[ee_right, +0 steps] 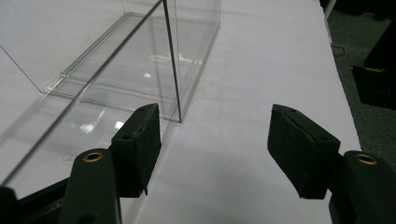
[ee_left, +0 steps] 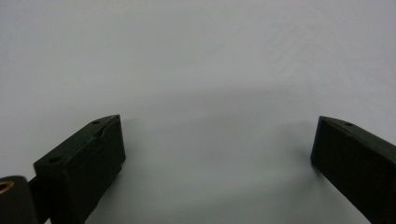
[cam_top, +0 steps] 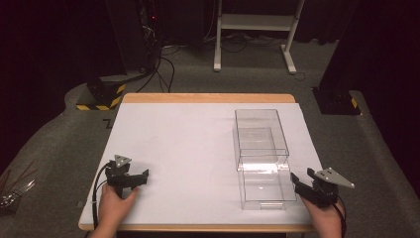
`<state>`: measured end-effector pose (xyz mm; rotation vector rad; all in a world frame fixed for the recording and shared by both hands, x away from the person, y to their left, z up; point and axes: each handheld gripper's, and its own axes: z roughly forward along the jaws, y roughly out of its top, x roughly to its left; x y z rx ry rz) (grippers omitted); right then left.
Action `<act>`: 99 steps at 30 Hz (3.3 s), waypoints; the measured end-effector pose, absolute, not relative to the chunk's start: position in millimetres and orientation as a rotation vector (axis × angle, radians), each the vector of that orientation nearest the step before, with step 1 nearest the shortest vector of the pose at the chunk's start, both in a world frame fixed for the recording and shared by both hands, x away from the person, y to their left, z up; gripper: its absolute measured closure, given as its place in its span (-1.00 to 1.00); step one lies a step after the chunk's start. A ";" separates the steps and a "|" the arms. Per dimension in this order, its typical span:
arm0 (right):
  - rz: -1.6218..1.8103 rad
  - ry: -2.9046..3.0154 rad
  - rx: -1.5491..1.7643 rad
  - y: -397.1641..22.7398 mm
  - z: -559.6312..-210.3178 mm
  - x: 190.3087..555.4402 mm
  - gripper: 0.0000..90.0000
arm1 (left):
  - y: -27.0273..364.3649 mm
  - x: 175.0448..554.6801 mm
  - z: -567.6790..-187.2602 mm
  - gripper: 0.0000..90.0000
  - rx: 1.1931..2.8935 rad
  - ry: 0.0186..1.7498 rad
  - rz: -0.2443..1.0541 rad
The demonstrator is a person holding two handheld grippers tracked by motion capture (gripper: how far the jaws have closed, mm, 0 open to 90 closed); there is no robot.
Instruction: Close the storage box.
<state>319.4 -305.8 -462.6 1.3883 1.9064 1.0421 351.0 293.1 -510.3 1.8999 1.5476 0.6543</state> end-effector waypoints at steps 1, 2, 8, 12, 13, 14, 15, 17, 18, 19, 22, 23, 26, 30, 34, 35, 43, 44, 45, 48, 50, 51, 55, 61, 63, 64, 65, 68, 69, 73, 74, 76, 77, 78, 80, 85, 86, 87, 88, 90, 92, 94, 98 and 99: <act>1.046 1.904 1.389 -305.5 -461.8 318.8 -0.22 | 293.0 351.1 -510.3 -0.93 1.900 1.547 0.653; 1.050 1.904 1.381 -305.7 -460.7 318.5 -0.22 | 293.0 351.0 -510.3 -0.93 1.900 1.548 0.653; 1.078 1.888 1.372 -306.8 -454.2 314.9 -0.22 | 293.1 351.1 -510.3 -0.93 1.901 1.546 0.654; 1.086 1.883 1.359 -306.7 -450.0 312.0 -0.22 | 293.1 351.1 -510.3 -0.93 1.900 1.547 0.654; 1.090 1.881 1.358 -306.6 -449.1 311.2 -0.22 | 293.1 351.1 -510.3 -0.93 1.900 1.548 0.654; 1.092 1.881 1.354 -306.5 -448.0 310.4 -0.22 | 293.3 351.1 -510.2 -0.93 1.903 1.546 0.654; 1.094 1.876 1.353 -306.1 -447.1 309.6 -0.22 | 293.2 351.1 -510.2 -0.93 1.902 1.547 0.654; 1.100 1.873 1.345 -306.4 -444.5 307.7 -0.22 | 293.1 351.1 -510.2 -0.93 1.900 1.548 0.655; 1.105 1.868 1.343 -306.5 -443.6 306.9 -0.22 | 293.3 351.1 -510.2 -0.93 1.903 1.546 0.654; 1.106 1.866 1.339 -306.9 -442.4 306.1 -0.22 | 293.2 351.0 -510.2 -0.93 1.902 1.547 0.654; 1.113 1.858 1.334 -307.4 -440.3 304.2 -0.22 | 293.1 351.1 -510.3 -0.93 1.901 1.546 0.654; 1.117 1.856 1.336 -307.3 -439.6 303.4 -0.22 | 293.1 351.1 -510.2 -0.93 1.901 1.547 0.654; 1.122 1.852 1.331 -307.6 -437.6 301.5 -0.22 | 293.2 351.1 -510.3 -0.93 1.901 1.546 0.654; 1.132 1.855 1.322 -307.0 -435.4 298.6 -0.22 | 293.3 351.1 -510.2 -0.93 1.903 1.546 0.654; 1.140 1.854 1.318 -305.7 -433.2 295.2 -0.22 | 293.2 351.1 -510.2 -0.93 1.901 1.547 0.654; 1.145 1.855 1.312 -305.7 -432.8 294.6 -0.22 | 293.3 351.1 -510.2 -0.93 1.903 1.546 0.654; 1.171 1.852 1.300 -304.1 -429.1 287.5 -0.22 | 293.2 351.1 -510.3 -0.93 1.900 1.547 0.654; 1.172 1.854 1.300 -303.9 -428.6 286.3 -0.22 | 293.2 351.0 -510.2 -0.93 1.902 1.548 0.654; 1.180 1.855 1.297 -303.6 -428.2 285.1 -0.22 | 293.2 351.1 -510.3 -0.93 1.901 1.546 0.654; 1.190 1.858 1.288 -302.4 -427.3 281.7 -0.22 | 293.3 351.1 -510.2 -0.93 1.902 1.546 0.653; 1.199 1.865 1.288 -301.4 -427.0 280.0 -0.22 | 293.2 351.0 -510.1 -0.93 1.902 1.548 0.653; 1.201 1.867 1.285 -301.2 -427.2 279.5 -0.22 | 293.1 351.1 -510.2 -0.93 1.900 1.548 0.653; 1.215 1.869 1.288 -300.9 -427.3 278.2 -0.22 | 293.1 351.1 -510.2 -0.93 1.900 1.548 0.654; 1.228 1.874 1.284 -299.1 -426.0 276.1 -0.22 | 293.1 351.1 -510.3 -0.93 1.900 1.547 0.654; 1.233 1.878 1.280 -298.2 -424.7 275.4 -0.22 | 293.1 351.1 -510.2 -0.93 1.901 1.547 0.654; 1.233 1.875 1.277 -297.8 -423.9 274.9 -0.22 | 293.1 351.1 -510.3 -0.93 1.900 1.547 0.654; 1.240 1.872 1.273 -297.6 -423.2 274.6 -0.22 | 293.0 351.0 -510.2 -0.93 1.900 1.547 0.653; 1.257 1.868 1.274 -297.3 -421.0 272.9 -0.23 | 293.0 351.0 -510.3 -0.93 1.900 1.547 0.653; 1.265 1.866 1.280 -297.3 -421.1 271.3 -0.23 | 293.0 351.0 -510.2 -0.93 1.900 1.548 0.653; 1.265 1.879 1.268 -295.4 -421.2 266.4 -0.23 | 293.0 351.0 -510.3 -0.93 1.900 1.547 0.653; 1.280 1.879 1.272 -295.4 -421.5 264.7 -0.23 | 293.1 351.0 -510.2 -0.93 1.901 1.547 0.654; 1.282 1.890 1.267 -294.0 -421.8 261.5 -0.23 | 293.1 351.1 -510.3 -0.93 1.900 1.547 0.654; 1.286 1.892 1.265 -293.2 -421.5 259.8 -0.24 | 293.1 351.1 -510.2 -0.93 1.900 1.548 0.654; 1.291 1.892 1.267 -293.0 -421.6 258.4 -0.24 | 293.1 351.1 -510.3 -0.93 1.899 1.548 0.654; 1.301 1.899 1.267 -293.0 -421.9 255.4 -0.23 | 293.1 351.1 -510.2 -0.93 1.901 1.548 0.654; 1.307 1.919 1.268 -291.5 -424.1 247.5 -0.24 | 293.1 351.0 -510.2 -0.93 1.901 1.548 0.653; 1.304 1.924 1.267 -290.9 -425.0 246.2 -0.24 | 293.1 351.0 -510.2 -0.93 1.901 1.547 0.653; 1.306 1.928 1.266 -290.6 -426.0 244.8 -0.24 | 293.1 351.0 -510.2 -0.93 1.901 1.547 0.653; 1.306 1.935 1.271 -290.3 -427.6 243.6 -0.24 | 293.1 351.0 -510.2 -0.93 1.900 1.547 0.653; 1.300 1.947 1.273 -290.4 -430.4 242.5 -0.24 | 293.1 351.0 -510.2 -0.93 1.901 1.547 0.653; 1.297 1.959 1.279 -290.5 -432.8 242.3 -0.24 | 293.1 351.1 -510.2 -0.93 1.901 1.547 0.654; 1.296 1.961 1.282 -290.5 -434.1 242.1 -0.24 | 293.1 351.1 -510.2 -0.93 1.901 1.547 0.654; 1.301 1.983 1.285 -290.3 -437.5 241.6 -0.24 | 293.1 351.1 -510.2 -0.93 1.900 1.548 0.654; 1.306 1.986 1.285 -290.4 -438.2 241.6 -0.24 | 293.2 351.1 -510.2 -0.93 1.902 1.547 0.654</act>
